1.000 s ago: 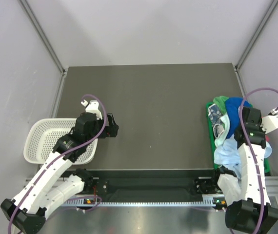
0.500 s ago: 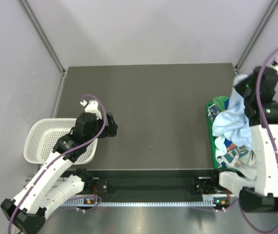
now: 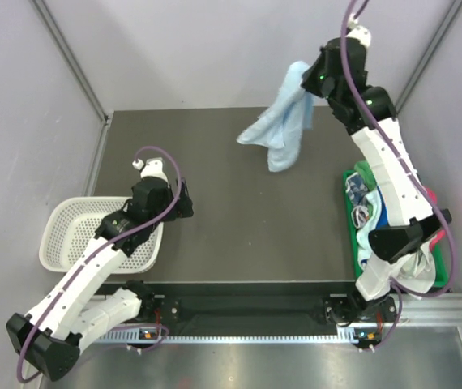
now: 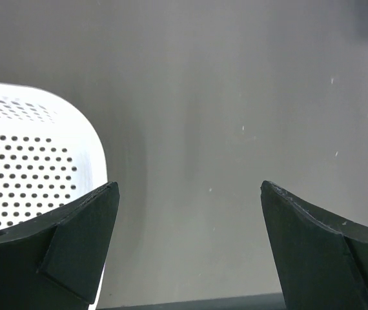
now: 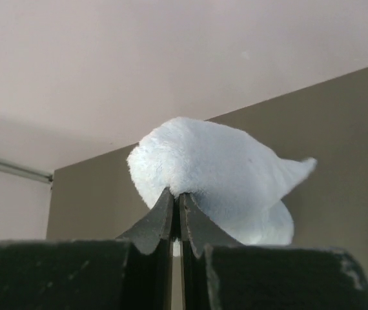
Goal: Fold and stack the towels
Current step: Move the towel to the center of the board
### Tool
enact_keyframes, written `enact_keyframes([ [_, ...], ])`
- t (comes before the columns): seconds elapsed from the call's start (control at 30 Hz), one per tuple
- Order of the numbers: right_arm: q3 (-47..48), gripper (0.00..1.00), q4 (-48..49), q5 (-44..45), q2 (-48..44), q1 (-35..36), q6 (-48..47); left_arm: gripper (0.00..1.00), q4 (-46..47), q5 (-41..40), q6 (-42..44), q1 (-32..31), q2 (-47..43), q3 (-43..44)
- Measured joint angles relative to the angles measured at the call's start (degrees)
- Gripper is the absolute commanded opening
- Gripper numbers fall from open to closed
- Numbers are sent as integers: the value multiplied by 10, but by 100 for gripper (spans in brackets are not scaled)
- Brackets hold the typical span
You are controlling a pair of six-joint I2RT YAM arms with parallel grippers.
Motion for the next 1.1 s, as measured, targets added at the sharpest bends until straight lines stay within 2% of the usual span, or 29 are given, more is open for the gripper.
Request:
enact_keyframes([
  [0.07, -36, 0, 14, -9, 0, 16, 0, 95, 0, -8, -5, 4, 16, 20],
  [0.13, -119, 0, 42, -14, -19, 37, 0, 96, 0, -18, -13, 10, 35, 42],
  [0.3, -460, 0, 127, -28, -130, 112, 19, 95, 17, -24, -31, 25, 82, 64],
  [0.43, -744, 0, 160, -23, -238, 222, 76, 92, 65, -2, -53, 33, 117, 31],
  [0.57, -904, 0, 171, 0, -316, 368, 171, 88, 102, 36, -85, 34, 157, -25],
  [0.67, -949, 0, 165, 31, -352, 458, 241, 87, 138, 64, -105, 34, 182, -55],
  [0.77, -950, 1, 156, 72, -356, 526, 287, 86, 174, 89, -122, 34, 210, -65],
  [0.8, -942, 20, 142, 85, -351, 546, 299, 86, 189, 99, -127, 34, 220, -65],
  [0.9, -910, 48, 100, 119, -338, 565, 323, 85, 211, 125, -135, 34, 249, -53],
  [1.0, -871, 55, 72, 145, -344, 528, 301, 84, 231, 143, -137, 34, 286, -23],
  [1.1, -857, 55, 100, 124, -374, 401, 234, 84, 252, 160, -137, 32, 316, 9],
])
